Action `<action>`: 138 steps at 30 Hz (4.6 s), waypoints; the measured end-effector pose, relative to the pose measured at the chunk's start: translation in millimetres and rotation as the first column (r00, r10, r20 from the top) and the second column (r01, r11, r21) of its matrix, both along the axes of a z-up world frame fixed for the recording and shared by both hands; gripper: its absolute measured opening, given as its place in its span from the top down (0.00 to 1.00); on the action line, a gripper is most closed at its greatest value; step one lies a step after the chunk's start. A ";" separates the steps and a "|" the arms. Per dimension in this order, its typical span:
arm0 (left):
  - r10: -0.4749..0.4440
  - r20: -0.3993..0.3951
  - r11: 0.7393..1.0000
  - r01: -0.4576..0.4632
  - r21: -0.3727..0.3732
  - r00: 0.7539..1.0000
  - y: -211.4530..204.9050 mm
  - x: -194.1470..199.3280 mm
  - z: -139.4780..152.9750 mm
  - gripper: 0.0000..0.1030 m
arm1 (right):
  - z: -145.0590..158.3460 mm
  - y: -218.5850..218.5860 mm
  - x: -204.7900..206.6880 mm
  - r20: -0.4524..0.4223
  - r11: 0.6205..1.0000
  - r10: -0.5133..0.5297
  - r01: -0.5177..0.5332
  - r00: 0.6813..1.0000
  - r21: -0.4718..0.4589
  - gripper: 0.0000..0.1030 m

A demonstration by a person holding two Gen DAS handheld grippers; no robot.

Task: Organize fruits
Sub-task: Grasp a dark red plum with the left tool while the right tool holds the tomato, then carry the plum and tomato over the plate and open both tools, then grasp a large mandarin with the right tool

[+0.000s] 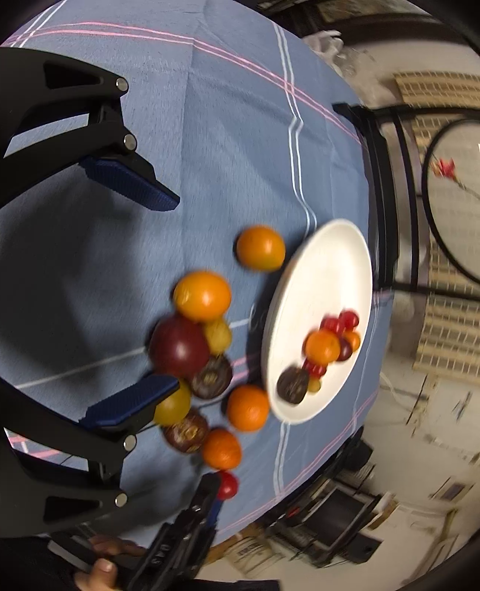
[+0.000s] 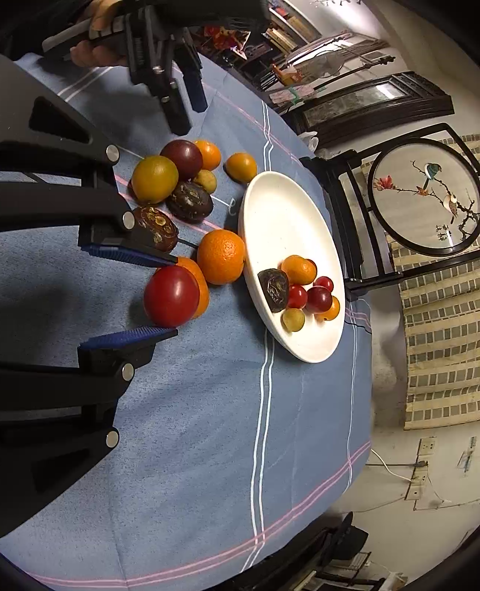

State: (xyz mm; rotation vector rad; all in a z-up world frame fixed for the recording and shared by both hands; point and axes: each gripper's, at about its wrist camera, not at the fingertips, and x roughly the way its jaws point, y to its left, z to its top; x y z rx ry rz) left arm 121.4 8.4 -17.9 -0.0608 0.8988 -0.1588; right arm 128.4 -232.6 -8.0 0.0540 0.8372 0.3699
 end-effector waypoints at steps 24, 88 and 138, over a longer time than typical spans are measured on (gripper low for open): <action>-0.031 -0.095 0.996 0.039 0.085 0.995 -35.7 20.3 -23.9 0.45 | 5.8 5.1 -10.6 0.022 0.999 0.048 -0.048 0.999 0.017 0.68; 0.048 0.123 0.996 -0.058 0.074 0.991 -7.6 85.3 36.5 0.29 | 25.3 42.4 61.3 0.011 0.997 0.052 -0.053 0.999 0.055 0.53; 0.039 0.046 0.999 -0.040 0.003 0.998 13.7 14.0 -7.2 0.21 | -22.7 11.7 15.4 -0.072 0.995 -0.064 0.058 0.995 -0.081 0.58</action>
